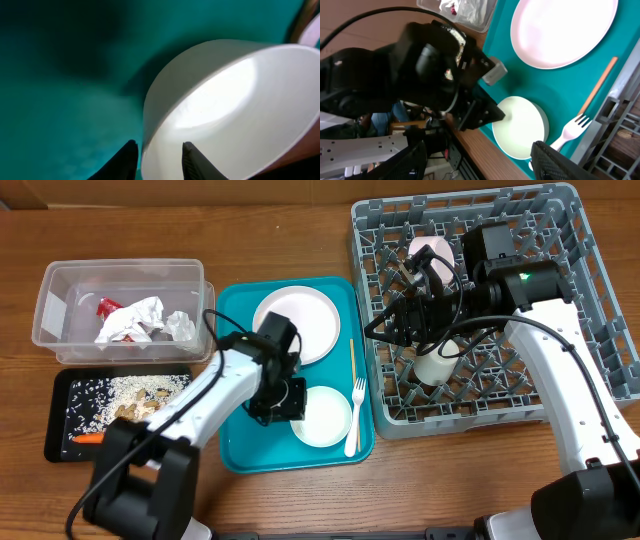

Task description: Sort waste into correct bins and load items into the dishwasher

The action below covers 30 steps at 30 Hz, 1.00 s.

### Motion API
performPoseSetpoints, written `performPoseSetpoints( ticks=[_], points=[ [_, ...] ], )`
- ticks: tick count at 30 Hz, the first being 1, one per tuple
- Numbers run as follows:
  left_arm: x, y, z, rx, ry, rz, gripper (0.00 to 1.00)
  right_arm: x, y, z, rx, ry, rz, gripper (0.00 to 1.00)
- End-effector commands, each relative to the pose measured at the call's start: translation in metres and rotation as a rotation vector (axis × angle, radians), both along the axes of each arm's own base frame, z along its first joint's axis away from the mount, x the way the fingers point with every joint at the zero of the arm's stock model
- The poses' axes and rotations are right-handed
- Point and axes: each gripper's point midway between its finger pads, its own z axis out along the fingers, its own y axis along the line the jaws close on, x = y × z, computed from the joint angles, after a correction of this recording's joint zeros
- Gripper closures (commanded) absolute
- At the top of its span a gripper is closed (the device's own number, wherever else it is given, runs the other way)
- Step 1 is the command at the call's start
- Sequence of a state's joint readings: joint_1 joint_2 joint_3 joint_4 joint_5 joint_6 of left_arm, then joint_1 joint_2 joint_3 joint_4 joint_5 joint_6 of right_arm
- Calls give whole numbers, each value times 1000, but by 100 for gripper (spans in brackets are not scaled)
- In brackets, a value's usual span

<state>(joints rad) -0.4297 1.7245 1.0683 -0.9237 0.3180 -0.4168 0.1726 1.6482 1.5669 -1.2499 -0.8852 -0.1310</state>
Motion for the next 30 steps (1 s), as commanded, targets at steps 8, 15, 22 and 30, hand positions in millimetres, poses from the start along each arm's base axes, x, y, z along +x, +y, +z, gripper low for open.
performPoseSetpoints(
  ticks=[8, 15, 22, 30],
  points=[
    [-8, 3, -22, 61, 59, -11, 96, -5, -3, -1, -34, -1, -4, 0],
    [26, 0, 51, -5, -109, 8, 96, -10, 3, 7, 30, 21, 11, 0],
    [69, -17, 183, -165, -468, 8, 96, -13, 7, 10, 55, 154, -63, 0],
    [83, -24, 257, -249, -659, 12, 96, -27, 29, 56, 338, 158, 67, 0]
  ],
)
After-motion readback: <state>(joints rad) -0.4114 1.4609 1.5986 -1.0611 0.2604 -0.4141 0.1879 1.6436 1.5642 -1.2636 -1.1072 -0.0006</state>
